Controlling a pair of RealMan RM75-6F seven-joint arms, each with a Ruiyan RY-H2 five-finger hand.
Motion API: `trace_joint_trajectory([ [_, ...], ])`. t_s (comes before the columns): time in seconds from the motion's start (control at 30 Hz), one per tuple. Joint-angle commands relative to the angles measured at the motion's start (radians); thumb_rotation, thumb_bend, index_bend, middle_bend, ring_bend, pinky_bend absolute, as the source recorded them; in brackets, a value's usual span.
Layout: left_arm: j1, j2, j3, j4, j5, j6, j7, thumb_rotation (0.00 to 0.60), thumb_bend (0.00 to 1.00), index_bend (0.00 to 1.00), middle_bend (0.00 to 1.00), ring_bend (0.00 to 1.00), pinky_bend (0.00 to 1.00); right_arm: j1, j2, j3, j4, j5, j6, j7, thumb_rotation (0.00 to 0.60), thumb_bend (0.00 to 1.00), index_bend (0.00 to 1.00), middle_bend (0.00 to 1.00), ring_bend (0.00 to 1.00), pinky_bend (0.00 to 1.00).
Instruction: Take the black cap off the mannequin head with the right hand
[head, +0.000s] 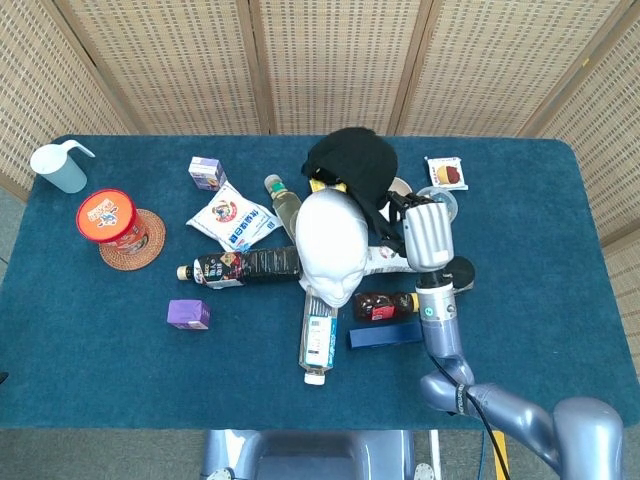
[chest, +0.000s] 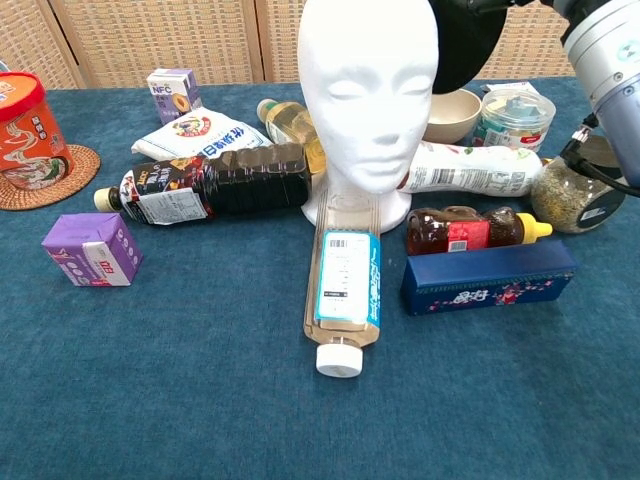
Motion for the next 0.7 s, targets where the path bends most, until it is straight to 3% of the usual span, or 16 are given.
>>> trace_joint_trajectory([
  [0.03, 0.0, -0.002, -0.001, 0.003, -0.003, -0.001, -0.005, 0.6, 0.0, 0.0, 0.0, 0.0, 0.07, 0.001, 0.006, -0.001, 0.009, -0.011, 0.018, 0.009, 0.6, 0.65, 0.66, 0.74, 0.7, 0.77],
  [0.53, -0.008, -0.009, -0.002, 0.013, -0.003, -0.016, -0.025, 0.6, 0.0, 0.0, 0.0, 0.0, 0.07, 0.003, 0.109, 0.03, 0.018, -0.019, 0.057, -0.007, 0.6, 0.65, 0.67, 0.75, 0.71, 0.78],
  [0.7, -0.008, -0.009, -0.003, 0.019, -0.004, -0.017, -0.034, 0.6, 0.0, 0.0, 0.0, 0.0, 0.07, -0.004, 0.163, 0.017, 0.054, -0.059, 0.088, -0.027, 0.6, 0.65, 0.68, 0.75, 0.71, 0.78],
])
